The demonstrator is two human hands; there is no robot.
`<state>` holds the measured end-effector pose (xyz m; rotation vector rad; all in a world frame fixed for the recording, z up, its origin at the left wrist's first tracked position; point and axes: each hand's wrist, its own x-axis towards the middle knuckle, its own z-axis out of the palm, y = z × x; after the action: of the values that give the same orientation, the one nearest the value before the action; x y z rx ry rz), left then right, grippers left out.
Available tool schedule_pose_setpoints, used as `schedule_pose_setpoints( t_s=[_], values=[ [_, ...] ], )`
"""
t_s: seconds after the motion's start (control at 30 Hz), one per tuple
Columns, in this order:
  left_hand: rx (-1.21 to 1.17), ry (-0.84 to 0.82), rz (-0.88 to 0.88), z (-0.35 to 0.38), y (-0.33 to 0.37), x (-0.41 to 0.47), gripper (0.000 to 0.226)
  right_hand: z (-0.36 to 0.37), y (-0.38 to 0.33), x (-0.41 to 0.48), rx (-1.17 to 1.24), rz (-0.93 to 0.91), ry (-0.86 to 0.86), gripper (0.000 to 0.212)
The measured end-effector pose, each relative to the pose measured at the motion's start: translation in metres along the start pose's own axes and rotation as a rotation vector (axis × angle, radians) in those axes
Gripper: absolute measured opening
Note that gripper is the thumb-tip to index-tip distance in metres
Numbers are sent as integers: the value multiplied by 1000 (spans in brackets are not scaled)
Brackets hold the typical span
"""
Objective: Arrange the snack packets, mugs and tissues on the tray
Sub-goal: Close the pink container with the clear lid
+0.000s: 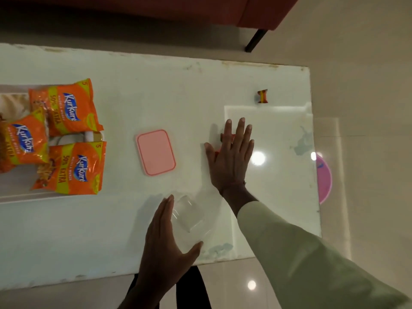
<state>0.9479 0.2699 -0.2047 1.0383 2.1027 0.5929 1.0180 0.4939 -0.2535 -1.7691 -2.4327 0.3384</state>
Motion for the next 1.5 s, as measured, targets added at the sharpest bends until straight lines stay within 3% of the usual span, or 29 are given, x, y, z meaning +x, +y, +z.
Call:
schedule_pose_setpoints(
  t_s=[0.2, 0.4, 0.53, 0.63, 0.7, 0.9, 1.0, 1.13, 1.23, 1.5],
  values=[
    [-34, -16, 61, -7, 5, 25, 124, -8, 25, 57, -5, 142, 28, 84],
    [-66, -47, 105, -14, 14, 38, 121, -20, 51, 106, 26, 106, 6, 91],
    [-61, -78, 106, -15, 14, 41, 122, -24, 57, 128, 50, 16, -39, 69],
    [-54, -92, 98, -16, 14, 44, 121, -23, 54, 121, 84, -91, 76, 33],
    [-65, -106, 102, -17, 16, 46, 121, -20, 52, 104, 82, -137, 151, 20],
    [-94, -163, 146, -25, 14, 53, 122, -16, 49, 40, 57, -178, 237, 39],
    [-88, -179, 201, -28, 9, 58, 122, -26, 36, 16, 238, -47, 173, 47],
    [-61, -203, 229, -28, 5, 62, 126, -52, -19, -16, 912, 450, 51, 57],
    [-52, -221, 237, -31, 6, 66, 130, -69, -54, -44, 1321, 604, 8, 53],
    [-71, -279, 228, -36, 10, 67, 137, -71, -77, -78, 1324, 530, -25, 49]
  ],
)
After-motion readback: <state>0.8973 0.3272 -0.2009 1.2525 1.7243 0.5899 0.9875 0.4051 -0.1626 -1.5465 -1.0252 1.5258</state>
